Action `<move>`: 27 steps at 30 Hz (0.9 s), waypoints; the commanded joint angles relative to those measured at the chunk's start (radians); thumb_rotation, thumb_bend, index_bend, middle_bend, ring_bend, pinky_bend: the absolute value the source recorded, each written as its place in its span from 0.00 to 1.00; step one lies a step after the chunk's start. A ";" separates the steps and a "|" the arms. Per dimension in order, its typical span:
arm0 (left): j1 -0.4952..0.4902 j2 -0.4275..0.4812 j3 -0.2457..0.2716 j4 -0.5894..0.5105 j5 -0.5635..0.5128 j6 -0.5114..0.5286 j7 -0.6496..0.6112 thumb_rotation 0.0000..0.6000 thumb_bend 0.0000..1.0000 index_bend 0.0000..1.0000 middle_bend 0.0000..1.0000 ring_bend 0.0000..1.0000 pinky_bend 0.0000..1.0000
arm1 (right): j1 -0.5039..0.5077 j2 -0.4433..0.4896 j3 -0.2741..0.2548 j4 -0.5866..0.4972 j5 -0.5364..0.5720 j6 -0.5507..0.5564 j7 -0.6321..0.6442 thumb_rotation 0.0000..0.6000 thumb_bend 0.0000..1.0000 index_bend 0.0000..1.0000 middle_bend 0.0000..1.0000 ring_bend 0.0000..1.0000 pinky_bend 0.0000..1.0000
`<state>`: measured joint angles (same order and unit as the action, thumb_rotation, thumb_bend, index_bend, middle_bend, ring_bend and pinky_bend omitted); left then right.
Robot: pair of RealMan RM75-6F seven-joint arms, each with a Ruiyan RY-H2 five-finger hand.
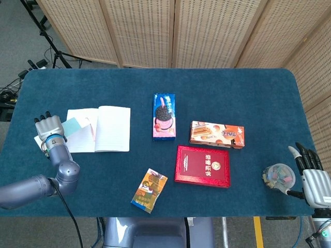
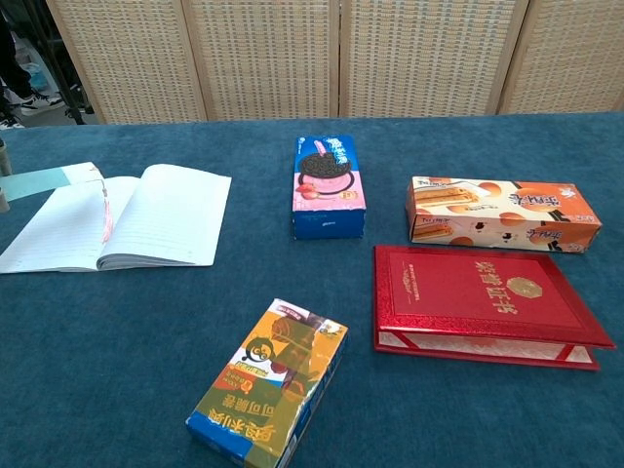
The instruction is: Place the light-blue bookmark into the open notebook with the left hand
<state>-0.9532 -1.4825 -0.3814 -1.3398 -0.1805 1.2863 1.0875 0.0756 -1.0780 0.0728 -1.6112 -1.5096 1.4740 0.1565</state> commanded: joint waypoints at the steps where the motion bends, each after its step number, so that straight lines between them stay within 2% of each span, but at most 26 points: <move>1: -0.005 -0.017 -0.020 0.024 -0.014 0.012 0.017 1.00 0.33 0.44 0.00 0.00 0.00 | -0.001 0.003 0.000 0.002 -0.001 0.002 0.011 1.00 0.00 0.00 0.00 0.00 0.00; 12: -0.030 -0.063 -0.113 0.082 0.002 0.033 0.028 1.00 0.33 0.45 0.00 0.00 0.01 | -0.001 0.011 -0.003 0.010 -0.008 0.004 0.044 1.00 0.00 0.00 0.00 0.00 0.00; 27: -0.031 -0.082 -0.174 0.110 0.067 0.049 0.002 1.00 0.34 0.45 0.00 0.00 0.02 | -0.001 0.015 -0.002 0.013 -0.002 0.002 0.056 1.00 0.00 0.00 0.00 0.00 0.00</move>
<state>-0.9873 -1.5622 -0.5518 -1.2333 -0.1224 1.3346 1.0978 0.0743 -1.0630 0.0706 -1.5984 -1.5113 1.4758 0.2128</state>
